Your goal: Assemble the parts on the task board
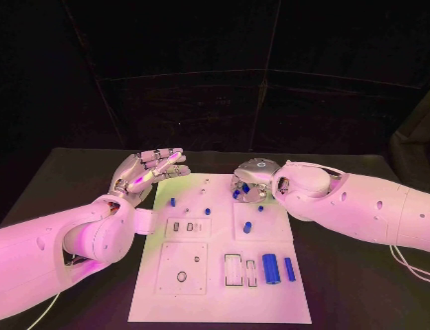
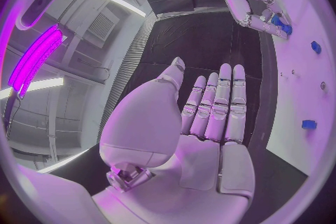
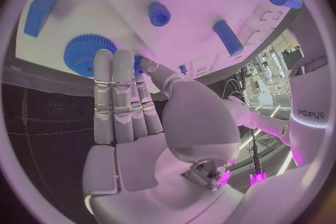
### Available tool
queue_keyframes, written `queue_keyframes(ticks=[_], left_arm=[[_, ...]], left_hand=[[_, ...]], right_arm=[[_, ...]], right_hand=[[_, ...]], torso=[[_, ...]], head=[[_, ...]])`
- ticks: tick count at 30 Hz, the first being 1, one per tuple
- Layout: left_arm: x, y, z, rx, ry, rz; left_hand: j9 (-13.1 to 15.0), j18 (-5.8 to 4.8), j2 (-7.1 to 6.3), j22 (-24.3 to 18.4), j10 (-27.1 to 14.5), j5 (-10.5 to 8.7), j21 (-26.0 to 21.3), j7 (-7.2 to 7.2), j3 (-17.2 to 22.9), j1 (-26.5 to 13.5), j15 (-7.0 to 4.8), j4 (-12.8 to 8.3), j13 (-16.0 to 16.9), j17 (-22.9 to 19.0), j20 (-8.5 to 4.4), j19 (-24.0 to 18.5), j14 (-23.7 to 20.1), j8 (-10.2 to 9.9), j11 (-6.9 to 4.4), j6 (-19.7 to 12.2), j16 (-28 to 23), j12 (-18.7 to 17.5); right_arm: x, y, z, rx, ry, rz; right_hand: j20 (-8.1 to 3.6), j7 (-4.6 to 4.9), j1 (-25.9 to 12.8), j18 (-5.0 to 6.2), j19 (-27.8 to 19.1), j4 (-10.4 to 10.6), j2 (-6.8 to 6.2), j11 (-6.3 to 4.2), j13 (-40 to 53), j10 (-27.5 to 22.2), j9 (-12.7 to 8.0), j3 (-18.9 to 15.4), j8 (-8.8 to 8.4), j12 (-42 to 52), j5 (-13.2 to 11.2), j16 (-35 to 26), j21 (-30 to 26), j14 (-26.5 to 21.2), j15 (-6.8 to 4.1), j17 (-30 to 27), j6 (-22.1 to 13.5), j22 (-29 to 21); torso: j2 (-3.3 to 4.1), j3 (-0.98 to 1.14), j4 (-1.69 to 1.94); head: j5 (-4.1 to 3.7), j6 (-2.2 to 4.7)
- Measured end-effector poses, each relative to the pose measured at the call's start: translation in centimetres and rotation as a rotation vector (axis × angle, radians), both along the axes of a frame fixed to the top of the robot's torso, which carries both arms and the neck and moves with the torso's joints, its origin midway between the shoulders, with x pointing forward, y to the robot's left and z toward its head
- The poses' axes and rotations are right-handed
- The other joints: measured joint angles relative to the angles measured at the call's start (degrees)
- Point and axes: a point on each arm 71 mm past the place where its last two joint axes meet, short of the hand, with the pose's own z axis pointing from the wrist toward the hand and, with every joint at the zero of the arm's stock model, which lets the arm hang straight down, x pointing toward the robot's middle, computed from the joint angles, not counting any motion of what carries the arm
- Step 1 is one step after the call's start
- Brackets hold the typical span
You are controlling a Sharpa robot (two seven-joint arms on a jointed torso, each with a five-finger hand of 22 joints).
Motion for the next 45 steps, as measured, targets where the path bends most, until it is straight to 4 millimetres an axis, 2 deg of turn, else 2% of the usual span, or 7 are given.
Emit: queue_keyframes(ticks=[6,9,18,24,31,45], left_arm=[[0.0,0.1,0.0,0.001,0.0,0.001],[0.1,0.1,0.0,0.001,0.0,0.002],[0.1,0.2,0.0,0.001,0.0,0.002],[0.0,0.1,0.0,0.0,0.0,-0.001],[0.0,0.0,0.0,-0.002,0.0,-0.005],[0.0,-0.2,0.0,-0.006,0.0,-0.013]], left_hand=[[0.0,0.0,0.0,-0.1,0.0,0.0,0.0,0.0,0.0,0.0,0.0,0.0,0.0,0.0,0.0,0.0,0.0,0.0,0.0,0.0,0.0,0.0],[0.0,0.0,0.26,-0.1,0.0,0.0,-0.1,0.0,0.1,0.3,0.0,-0.1,0.0,-0.1,0.0,0.0,0.0,-0.2,0.0,0.0,-0.2,0.0],[0.0,-0.01,0.51,-0.2,0.0,0.0,-0.2,0.0,0.2,0.0,0.0,-0.2,0.0,-0.1,0.0,0.0,0.0,-0.2,0.0,0.0,-0.4,0.0],[0.0,-0.01,0.51,-0.2,0.0,0.0,-0.2,0.0,0.0,0.0,0.0,-0.3,0.0,-0.1,0.0,0.0,0.0,-0.2,0.0,0.0,-0.4,-0.3],[0.0,-0.01,0.51,-0.2,0.0,0.0,-0.2,0.0,0.0,0.0,0.0,-0.3,0.0,-0.1,0.01,0.0,0.0,-0.2,0.0,0.0,-0.4,-0.3],[0.0,-0.01,0.72,-0.3,0.0,0.0,-0.4,0.2,0.2,0.2,0.0,-0.5,0.0,-0.1,0.01,0.0,0.0,-0.4,0.0,0.2,-0.4,-0.3]], right_arm=[[0.0,0.0,0.0,-0.002,0.0,-0.001],[-0.1,0.1,0.1,0.003,-0.007,0.0],[-0.5,0.6,0.8,0.068,-0.075,0.011],[0.0,1.2,2.1,0.137,-0.145,-0.001],[1.0,2.2,2.5,0.175,-0.192,-0.02],[2.1,4.9,2.3,0.187,-0.196,-0.016]], right_hand=[[-0.12,0.05,0.9,0.0,0.1,-0.2,0.24,-0.17,0.0,1.4,0.1,2.2,-0.04,0.0,-2.4,3.0,2.1,0.2,-0.21,2.4,1.3,2.0],[-0.3,0.1,1.3,-0.01,0.5,-0.3,0.24,-0.29,0.0,2.0,0.1,3.0,0.19,0.0,-2.9,4.5,3.4,0.0,-0.42,3.9,1.7,3.6],[-0.22,0.06,1.7,-0.01,1.0,0.0,0.02,-0.51,0.1,2.4,0.1,4.2,0.18,0.0,-2.9,7.2,5.4,0.0,-0.42,6.3,2.3,6.2],[-0.22,0.06,1.7,-0.01,1.0,0.2,0.02,-0.51,0.1,2.4,0.1,4.5,0.16,0.0,-3.0,7.8,5.9,0.0,-0.42,6.6,2.3,6.6],[-0.22,0.06,1.4,-0.01,1.0,0.4,-0.32,-0.51,0.1,2.4,0.1,4.7,0.15,0.0,-3.0,8.3,5.9,0.0,-0.42,7.1,2.3,6.8],[-0.21,0.06,1.1,-0.02,1.0,1.0,-0.55,-0.29,0.0,2.1,0.0,5.3,0.0,0.0,-3.1,9.2,6.7,0.0,-0.42,7.7,2.3,7.3]], torso=[[0.04,-0.02,0.03],[0.07,-0.02,0.06],[0.14,-0.05,0.06],[0.24,-0.07,0.08],[0.35,-0.1,0.23],[0.83,-0.31,0.66]], head=[[-0.02,-0.03],[-0.02,0.07],[0.16,0.4],[0.17,0.7],[0.3,0.77],[0.26,0.85]])
